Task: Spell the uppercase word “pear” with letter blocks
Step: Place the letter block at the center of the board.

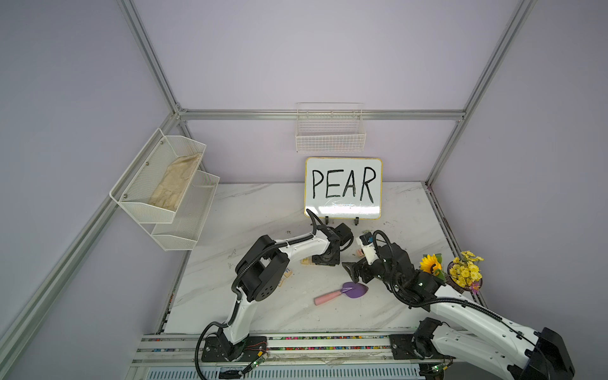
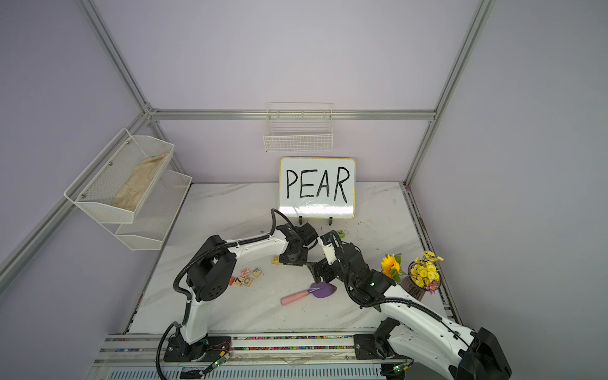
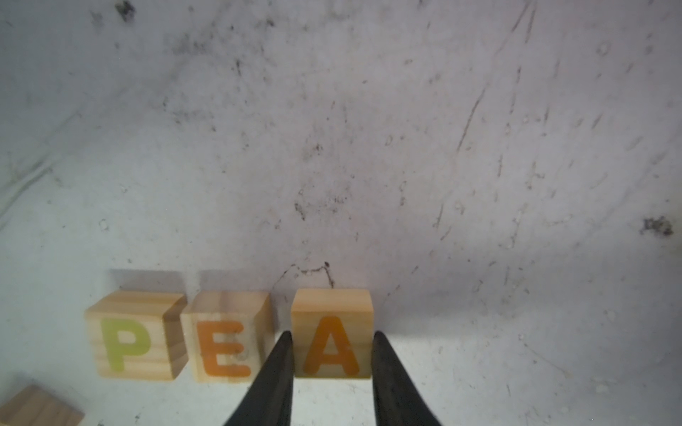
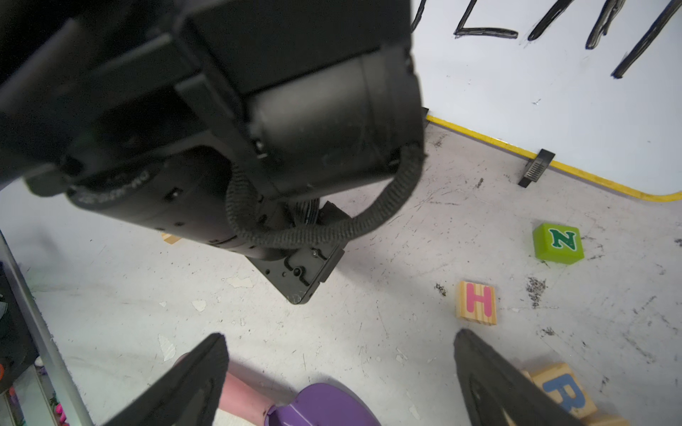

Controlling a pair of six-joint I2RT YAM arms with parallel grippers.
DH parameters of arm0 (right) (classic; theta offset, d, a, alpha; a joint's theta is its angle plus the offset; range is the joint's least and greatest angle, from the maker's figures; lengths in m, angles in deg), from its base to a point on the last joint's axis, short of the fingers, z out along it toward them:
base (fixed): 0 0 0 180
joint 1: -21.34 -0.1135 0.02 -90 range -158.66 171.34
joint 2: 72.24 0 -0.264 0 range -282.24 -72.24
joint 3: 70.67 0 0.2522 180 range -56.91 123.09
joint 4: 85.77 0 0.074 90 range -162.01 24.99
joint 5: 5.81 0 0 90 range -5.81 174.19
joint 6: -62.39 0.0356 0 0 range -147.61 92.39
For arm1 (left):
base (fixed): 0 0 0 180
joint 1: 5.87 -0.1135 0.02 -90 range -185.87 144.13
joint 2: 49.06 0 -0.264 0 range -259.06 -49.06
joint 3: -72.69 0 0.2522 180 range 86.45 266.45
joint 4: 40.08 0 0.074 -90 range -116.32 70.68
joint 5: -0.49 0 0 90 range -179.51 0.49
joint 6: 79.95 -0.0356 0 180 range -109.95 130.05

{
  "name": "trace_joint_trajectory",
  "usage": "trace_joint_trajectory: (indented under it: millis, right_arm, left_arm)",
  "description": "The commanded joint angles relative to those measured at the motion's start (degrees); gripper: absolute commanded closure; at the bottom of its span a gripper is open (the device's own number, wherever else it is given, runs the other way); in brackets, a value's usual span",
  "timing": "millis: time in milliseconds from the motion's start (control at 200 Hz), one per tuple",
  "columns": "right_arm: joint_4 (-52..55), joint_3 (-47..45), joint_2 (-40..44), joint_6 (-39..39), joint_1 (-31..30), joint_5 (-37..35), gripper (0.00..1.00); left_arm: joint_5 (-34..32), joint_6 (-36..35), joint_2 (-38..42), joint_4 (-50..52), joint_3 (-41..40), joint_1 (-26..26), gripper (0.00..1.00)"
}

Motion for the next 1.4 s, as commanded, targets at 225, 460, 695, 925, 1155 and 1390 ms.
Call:
trace_joint_trajectory:
  millis: [225, 460, 695, 925, 1155, 1390]
  right_arm:
    - [-0.9, -0.7, 0.2, -1.0, 0.0, -0.8, 0.03]
    - [-1.0, -0.7, 0.1, -1.0, 0.0, -0.7, 0.03]
    - [-1.3, -1.0, 0.4, -0.7, 0.0, -2.4, 0.03]
    - [-1.2, -0.3, 1.8, 1.8, 0.0, -9.5, 0.03]
    - [-0.1, 2.5, 1.7, 3.8, 0.0, -15.8, 0.03]
    - [1.4, 7.6, -4.7, 6.0, 0.0, -20.6, 0.03]
  left_arm:
    - [-0.4, 1.0, 0.7, 0.4, 2.2, 0.3, 0.55]
    - [-0.2, 0.8, 1.1, 0.5, 3.2, 0.5, 0.53]
    - [-0.7, 0.2, 3.2, 1.0, 4.6, 0.7, 0.52]
    - [-1.5, -3.2, 7.1, 1.0, 5.8, 0.8, 0.42]
    - [-4.8, -7.7, 10.9, 0.0, 7.8, 0.7, 0.30]
    - [-7.4, -13.0, 19.5, -10.4, -0.3, 0.5, 0.09]
